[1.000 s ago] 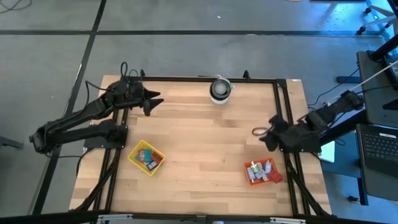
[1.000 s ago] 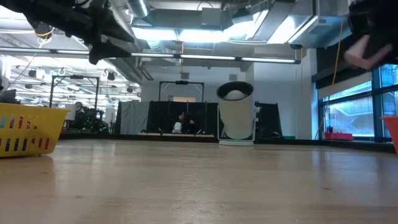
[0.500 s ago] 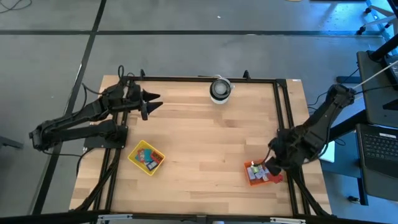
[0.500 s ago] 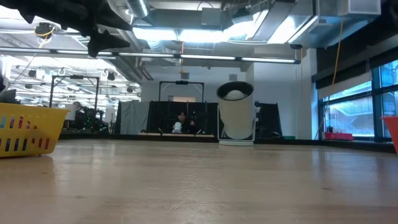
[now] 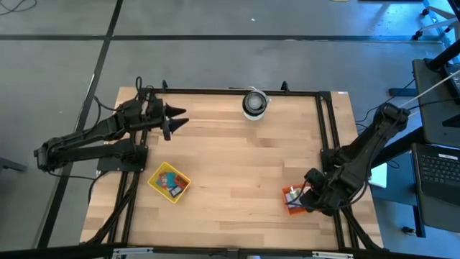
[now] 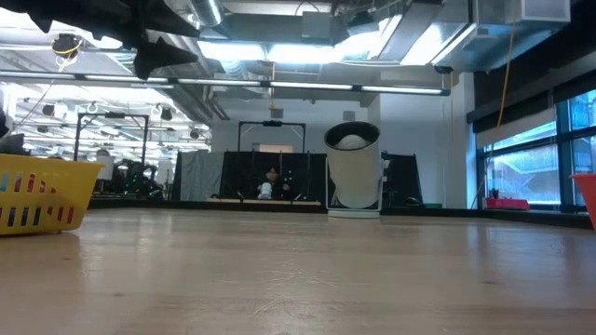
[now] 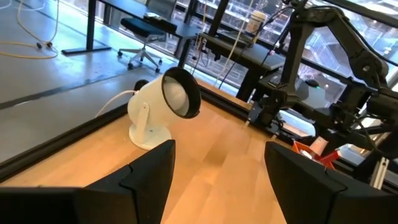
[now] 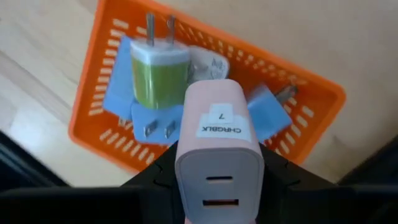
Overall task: Pick & Place Office items
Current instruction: Put the light pink charger adapter into the orange bin
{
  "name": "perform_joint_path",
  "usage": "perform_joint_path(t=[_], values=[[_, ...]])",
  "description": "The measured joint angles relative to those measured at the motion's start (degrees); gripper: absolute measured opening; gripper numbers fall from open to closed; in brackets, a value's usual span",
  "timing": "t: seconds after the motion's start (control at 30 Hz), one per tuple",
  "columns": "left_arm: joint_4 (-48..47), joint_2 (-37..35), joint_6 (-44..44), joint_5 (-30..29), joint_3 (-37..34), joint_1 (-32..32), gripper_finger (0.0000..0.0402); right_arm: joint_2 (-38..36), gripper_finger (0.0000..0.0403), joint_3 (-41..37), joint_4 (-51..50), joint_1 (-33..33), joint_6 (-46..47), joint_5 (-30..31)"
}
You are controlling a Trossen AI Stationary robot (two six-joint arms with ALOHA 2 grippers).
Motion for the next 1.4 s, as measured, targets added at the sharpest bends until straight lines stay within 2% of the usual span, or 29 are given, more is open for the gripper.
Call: perform_joint_path(t=[0.13,0.6,0.93,1.23,1.4], values=[[0.0,0.0,0.3,0.0,0.0,-0.9,0.0243,1.3,0.0122,0.0,0.2,0.0,0.0,3.0],[0.0,0.0,0.2,-0.5,0.0,-4.0,0.0243,5.0,0.0123,0.0,0.6,-0.2,-1.1,1.8],[0.0,0.0,0.1,-0.9,0.0,-4.9,0.0243,5.0,0.0207,0.0,1.8,-0.2,-3.0,2.5],[0.0,0.0,0.1,-0.9,0.0,-4.9,0.0243,4.8,0.0227,0.0,1.6,-0.2,-3.3,1.9],[0.0,0.0,0.1,-0.9,0.0,-4.9,0.0243,3.8,0.0230,0.0,0.0,-0.3,-2.2,4.8]])
